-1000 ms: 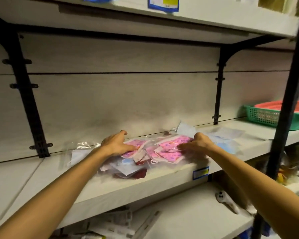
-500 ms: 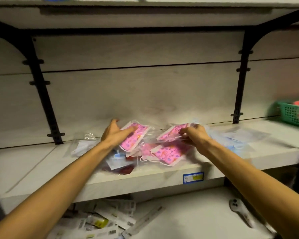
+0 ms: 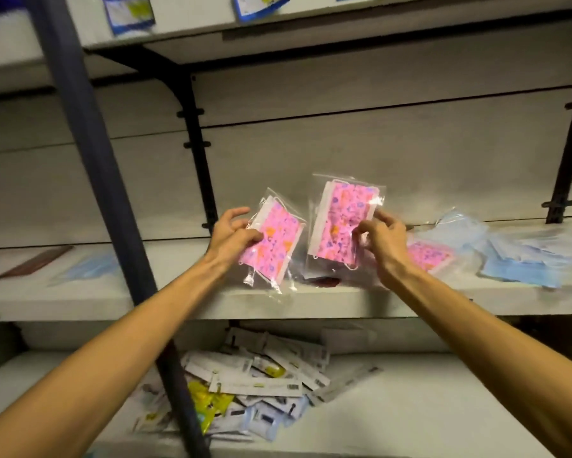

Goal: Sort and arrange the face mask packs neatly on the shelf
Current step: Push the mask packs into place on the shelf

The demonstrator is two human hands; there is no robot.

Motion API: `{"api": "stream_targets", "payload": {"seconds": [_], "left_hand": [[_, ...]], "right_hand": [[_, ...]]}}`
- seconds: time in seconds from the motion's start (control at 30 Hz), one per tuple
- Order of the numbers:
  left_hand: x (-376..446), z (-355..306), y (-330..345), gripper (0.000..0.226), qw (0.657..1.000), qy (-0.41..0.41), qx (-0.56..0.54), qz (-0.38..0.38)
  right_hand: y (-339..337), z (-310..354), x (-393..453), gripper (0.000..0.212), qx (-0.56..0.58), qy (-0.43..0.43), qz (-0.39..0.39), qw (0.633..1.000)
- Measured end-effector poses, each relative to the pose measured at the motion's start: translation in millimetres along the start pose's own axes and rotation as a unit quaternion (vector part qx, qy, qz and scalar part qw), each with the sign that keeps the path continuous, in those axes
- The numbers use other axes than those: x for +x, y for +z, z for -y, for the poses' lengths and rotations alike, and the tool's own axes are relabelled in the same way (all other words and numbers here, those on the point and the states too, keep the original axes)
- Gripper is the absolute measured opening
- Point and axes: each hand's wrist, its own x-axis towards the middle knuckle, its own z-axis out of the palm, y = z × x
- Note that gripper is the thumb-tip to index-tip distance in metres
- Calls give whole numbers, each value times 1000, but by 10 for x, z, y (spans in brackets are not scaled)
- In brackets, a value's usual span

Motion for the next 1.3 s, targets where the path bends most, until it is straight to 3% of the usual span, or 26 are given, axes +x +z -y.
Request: {"api": "stream_targets", "payload": {"seconds": [0.2, 0.7, 0.83, 1.0, 1.3], "left_hand": [[-473, 94, -1086, 40, 999, 30, 17, 33], [-1191, 733, -3903, 27, 991, -88, 4, -104], [-1078, 901, -4491, 25, 987, -91, 17, -134], [-805, 1181, -5130, 27, 979, -97, 35, -177], [374, 1414, -6337, 37, 967, -117, 43, -224]], "right_hand": [[923, -72, -550, 25, 25, -1, 31, 999], [3548, -723, -2029, 16, 37, 4, 128, 991], [4238, -937, -2083, 22, -7, 32, 192, 981], [5050, -1285, -1925, 13, -47, 66, 247, 966], [6767, -1802, -1191, 9, -125, 99, 313, 936]]}}
